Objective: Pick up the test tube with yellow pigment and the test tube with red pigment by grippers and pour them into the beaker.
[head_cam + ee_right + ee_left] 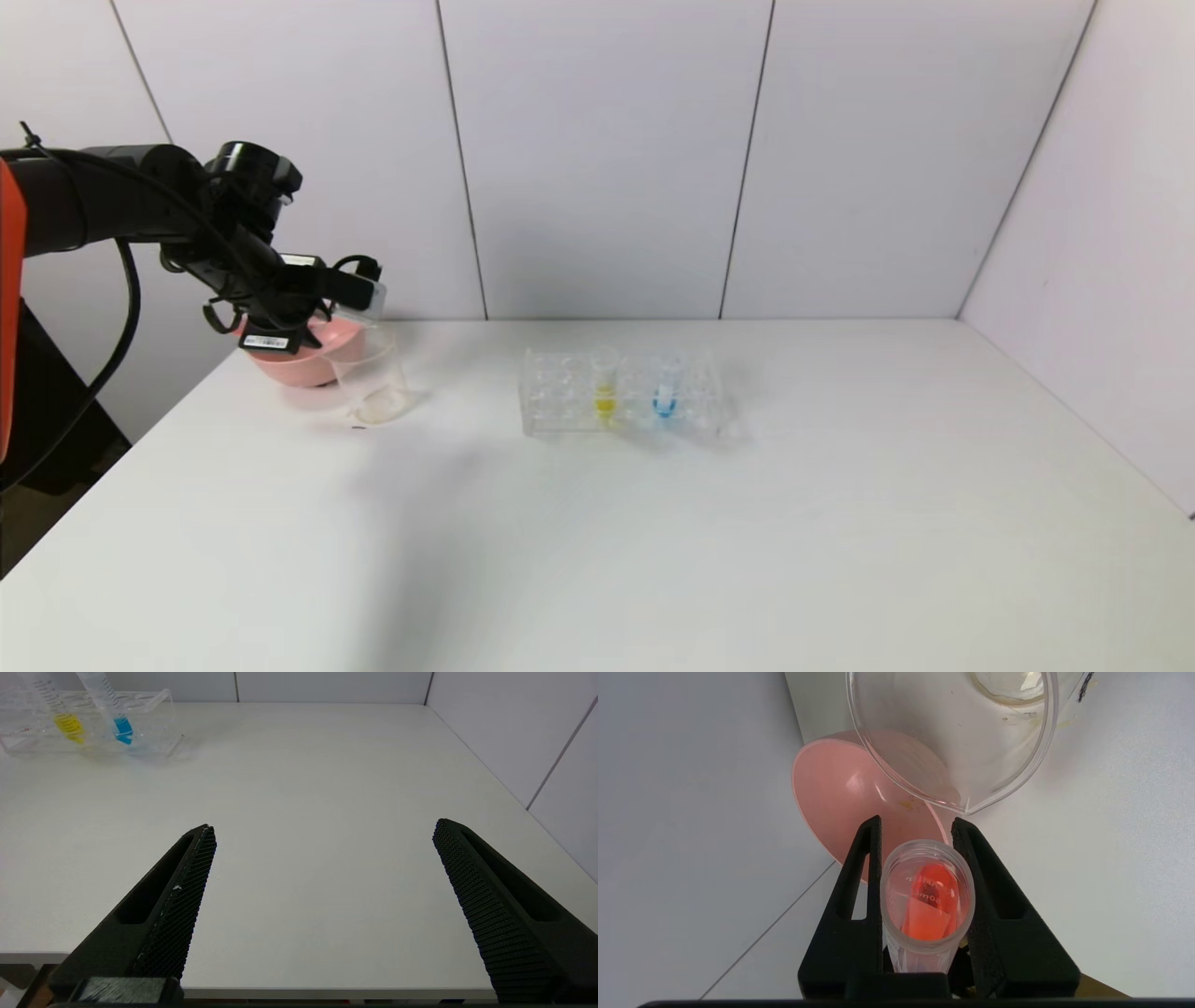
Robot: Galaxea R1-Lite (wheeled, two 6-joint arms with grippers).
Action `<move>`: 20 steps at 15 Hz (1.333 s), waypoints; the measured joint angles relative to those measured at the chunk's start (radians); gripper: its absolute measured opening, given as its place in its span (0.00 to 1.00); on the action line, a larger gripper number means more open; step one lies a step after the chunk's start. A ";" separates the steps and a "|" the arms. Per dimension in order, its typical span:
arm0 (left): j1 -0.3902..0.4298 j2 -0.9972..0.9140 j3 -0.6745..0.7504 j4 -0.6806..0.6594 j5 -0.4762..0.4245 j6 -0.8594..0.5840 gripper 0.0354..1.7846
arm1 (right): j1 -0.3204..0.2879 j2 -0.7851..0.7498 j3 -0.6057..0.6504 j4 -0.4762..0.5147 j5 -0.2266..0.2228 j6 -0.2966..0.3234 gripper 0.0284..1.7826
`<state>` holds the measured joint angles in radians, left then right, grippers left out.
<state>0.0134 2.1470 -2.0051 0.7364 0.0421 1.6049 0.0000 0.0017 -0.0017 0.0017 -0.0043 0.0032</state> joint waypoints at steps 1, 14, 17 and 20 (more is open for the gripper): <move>-0.001 0.001 0.000 -0.006 0.007 0.001 0.27 | 0.000 0.000 0.000 0.000 0.000 0.000 0.95; -0.028 0.012 0.001 -0.033 0.109 0.003 0.27 | 0.000 0.000 0.000 0.000 0.000 0.000 0.95; -0.034 0.013 0.001 -0.038 0.111 0.003 0.27 | 0.000 0.000 0.000 0.000 0.000 0.000 0.95; -0.034 0.014 0.001 -0.038 0.114 0.003 0.27 | 0.000 0.000 0.000 0.000 0.000 0.000 0.95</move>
<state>-0.0211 2.1609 -2.0043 0.6985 0.1557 1.6081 0.0000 0.0017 -0.0017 0.0019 -0.0047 0.0032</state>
